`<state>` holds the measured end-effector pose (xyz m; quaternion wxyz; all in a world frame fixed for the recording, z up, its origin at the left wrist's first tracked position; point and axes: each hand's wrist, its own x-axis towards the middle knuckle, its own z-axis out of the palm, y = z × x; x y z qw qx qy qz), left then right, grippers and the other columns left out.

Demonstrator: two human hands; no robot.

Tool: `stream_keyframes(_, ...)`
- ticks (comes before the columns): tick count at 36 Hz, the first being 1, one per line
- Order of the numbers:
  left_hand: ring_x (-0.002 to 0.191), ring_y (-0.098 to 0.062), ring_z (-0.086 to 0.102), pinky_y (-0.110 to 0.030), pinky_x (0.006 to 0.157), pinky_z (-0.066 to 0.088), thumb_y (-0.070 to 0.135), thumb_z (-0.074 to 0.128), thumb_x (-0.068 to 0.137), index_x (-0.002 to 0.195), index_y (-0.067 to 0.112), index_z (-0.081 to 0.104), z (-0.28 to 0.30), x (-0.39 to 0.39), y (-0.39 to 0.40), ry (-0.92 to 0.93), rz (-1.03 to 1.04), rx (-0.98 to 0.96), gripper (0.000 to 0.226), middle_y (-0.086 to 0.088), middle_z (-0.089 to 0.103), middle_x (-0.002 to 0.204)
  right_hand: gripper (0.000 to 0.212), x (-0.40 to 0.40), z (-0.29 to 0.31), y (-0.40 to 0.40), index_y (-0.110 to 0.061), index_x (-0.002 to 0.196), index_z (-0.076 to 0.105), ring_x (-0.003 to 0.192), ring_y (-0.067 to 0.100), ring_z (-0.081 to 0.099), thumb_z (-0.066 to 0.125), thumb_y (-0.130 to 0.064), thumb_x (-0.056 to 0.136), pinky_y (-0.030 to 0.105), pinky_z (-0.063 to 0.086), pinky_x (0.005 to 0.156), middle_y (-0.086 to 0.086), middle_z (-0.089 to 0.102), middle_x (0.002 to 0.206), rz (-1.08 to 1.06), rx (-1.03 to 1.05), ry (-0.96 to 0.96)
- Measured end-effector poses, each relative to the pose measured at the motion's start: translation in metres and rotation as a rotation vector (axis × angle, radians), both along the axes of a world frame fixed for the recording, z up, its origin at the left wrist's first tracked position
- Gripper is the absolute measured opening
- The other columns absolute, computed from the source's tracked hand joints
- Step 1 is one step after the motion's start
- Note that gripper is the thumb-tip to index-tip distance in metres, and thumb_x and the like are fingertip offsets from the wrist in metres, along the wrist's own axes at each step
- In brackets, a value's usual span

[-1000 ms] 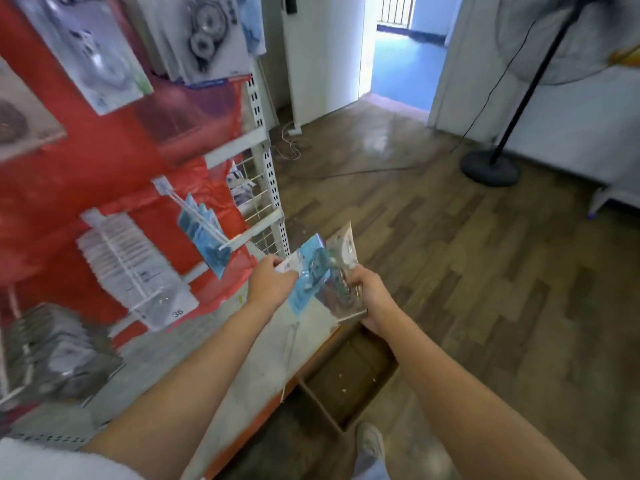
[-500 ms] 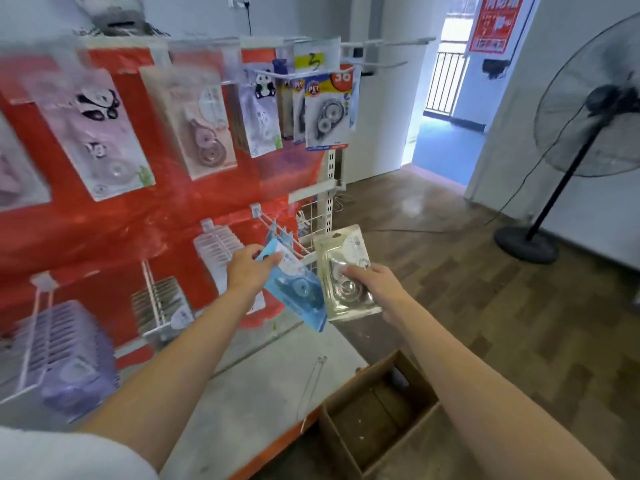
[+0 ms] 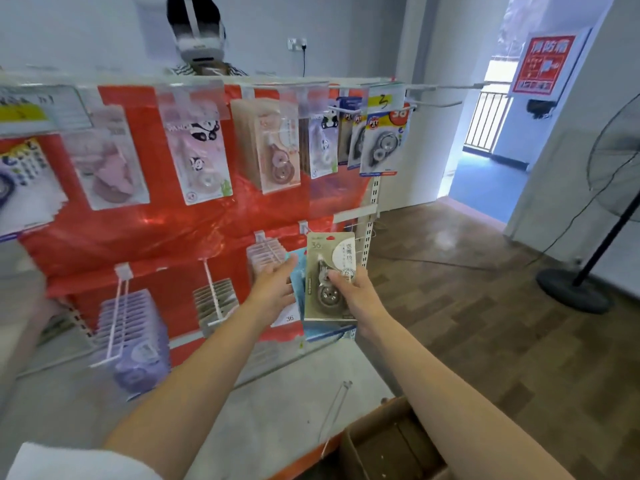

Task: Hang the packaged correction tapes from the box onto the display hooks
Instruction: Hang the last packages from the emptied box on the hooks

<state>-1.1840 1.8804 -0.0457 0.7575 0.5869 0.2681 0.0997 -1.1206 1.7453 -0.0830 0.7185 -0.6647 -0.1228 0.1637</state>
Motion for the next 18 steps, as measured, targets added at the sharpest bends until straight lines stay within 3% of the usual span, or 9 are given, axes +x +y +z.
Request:
stream_keyframes(3, 0.103, -0.020, 0.059, -0.038, 0.088, 0.051, 0.040, 0.063, 0.088, 0.135, 0.024, 0.042, -0.005, -0.005, -0.001, 0.059, -0.145, 0.067, 0.054, -0.003, 0.059, 0.122, 0.069, -0.008, 0.004, 0.014, -0.016, 0.132, 0.044, 0.113, 0.025, 0.060, 0.071, -0.038, 0.073, 0.044, 0.049, 0.098, 0.007, 0.062, 0.120, 0.025, -0.093, -0.042)
stream_keyframes(5, 0.103, -0.020, 0.059, -0.040, 0.091, 0.049, 0.030, 0.068, 0.086, 0.135, 0.024, 0.045, -0.011, -0.006, 0.001, 0.074, -0.156, 0.070, 0.055, -0.005, 0.061, 0.122, 0.054, -0.017, 0.007, 0.021, -0.019, 0.132, 0.042, 0.110, 0.020, 0.061, 0.067, -0.028, 0.085, 0.033, 0.053, 0.091, 0.007, 0.062, 0.121, 0.106, -0.169, -0.050)
stream_keyframes(7, 0.094, -0.022, 0.062, -0.034, 0.076, 0.051, 0.016, 0.070, 0.084, 0.133, 0.020, 0.050, -0.018, -0.009, 0.006, 0.082, -0.112, 0.039, 0.052, -0.010, 0.065, 0.115, 0.044, -0.022, 0.007, 0.024, -0.017, 0.128, 0.044, 0.108, 0.018, 0.060, 0.059, -0.007, 0.089, 0.021, 0.052, 0.082, 0.007, 0.062, 0.117, 0.199, -0.192, -0.048)
stream_keyframes(9, 0.080, -0.021, 0.063, -0.029, 0.063, 0.049, 0.002, 0.067, 0.084, 0.129, 0.013, 0.054, -0.026, -0.010, 0.013, 0.062, -0.051, 0.013, 0.049, -0.012, 0.067, 0.103, 0.043, -0.024, 0.005, 0.025, -0.022, 0.117, 0.049, 0.101, 0.015, 0.060, 0.055, 0.007, 0.086, 0.018, 0.050, 0.078, 0.001, 0.064, 0.107, 0.279, -0.186, -0.028)
stream_keyframes(14, 0.068, -0.016, 0.059, -0.019, 0.042, 0.049, -0.005, 0.059, 0.087, 0.115, 0.003, 0.056, -0.028, -0.017, 0.019, 0.070, 0.071, 0.042, 0.029, -0.008, 0.064, 0.091, 0.041, -0.022, -0.001, 0.022, -0.028, 0.123, 0.047, 0.082, 0.013, 0.059, 0.053, -0.002, 0.092, 0.025, 0.050, 0.062, -0.001, 0.063, 0.101, 0.330, -0.149, 0.184)
stream_keyframes(18, 0.068, -0.018, 0.059, -0.028, 0.052, 0.046, -0.003, 0.058, 0.089, 0.111, -0.001, 0.059, -0.026, -0.016, 0.019, 0.099, 0.123, 0.011, 0.022, -0.010, 0.064, 0.085, 0.025, -0.019, -0.007, 0.017, -0.023, 0.121, 0.050, 0.070, 0.014, 0.059, 0.045, -0.011, 0.099, 0.024, 0.049, 0.053, 0.004, 0.064, 0.096, 0.256, -0.043, 0.342)
